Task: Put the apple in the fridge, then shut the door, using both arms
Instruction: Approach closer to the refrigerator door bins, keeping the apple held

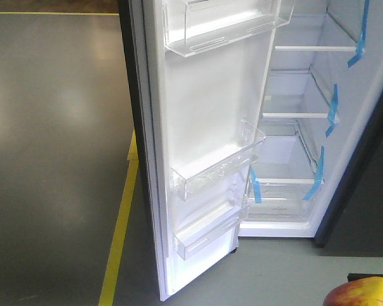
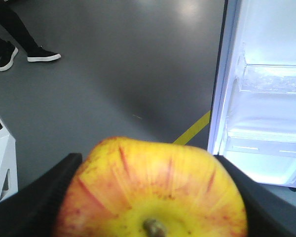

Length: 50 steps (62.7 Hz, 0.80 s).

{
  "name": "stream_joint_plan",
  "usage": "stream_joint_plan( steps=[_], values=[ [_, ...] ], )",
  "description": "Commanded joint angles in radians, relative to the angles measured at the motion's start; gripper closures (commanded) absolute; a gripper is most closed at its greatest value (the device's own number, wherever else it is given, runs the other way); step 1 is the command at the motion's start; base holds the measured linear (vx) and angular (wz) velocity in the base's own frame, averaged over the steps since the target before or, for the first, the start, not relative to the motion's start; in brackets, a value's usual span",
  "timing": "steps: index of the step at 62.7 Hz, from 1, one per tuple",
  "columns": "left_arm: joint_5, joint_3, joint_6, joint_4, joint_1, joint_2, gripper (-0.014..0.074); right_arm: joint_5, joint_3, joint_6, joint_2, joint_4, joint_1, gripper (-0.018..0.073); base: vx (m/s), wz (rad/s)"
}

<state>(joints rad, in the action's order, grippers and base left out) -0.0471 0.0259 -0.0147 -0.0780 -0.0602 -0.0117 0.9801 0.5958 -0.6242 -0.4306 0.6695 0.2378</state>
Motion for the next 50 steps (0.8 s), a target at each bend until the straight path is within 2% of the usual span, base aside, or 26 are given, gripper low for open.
stream_joint_plan(
  steps=[1, 50],
  values=[
    [-0.076, 0.021, -0.010, -0.004, 0.002, -0.015, 0.0603, -0.054, 0.027, -0.001, -0.007, 0.049, 0.000, 0.0148, 0.10, -0.01],
    [-0.076, 0.021, -0.010, -0.004, 0.002, -0.015, 0.0603, -0.053, 0.027, -0.001, -0.007, 0.049, 0.000, 0.0148, 0.09, -0.02]
  ],
)
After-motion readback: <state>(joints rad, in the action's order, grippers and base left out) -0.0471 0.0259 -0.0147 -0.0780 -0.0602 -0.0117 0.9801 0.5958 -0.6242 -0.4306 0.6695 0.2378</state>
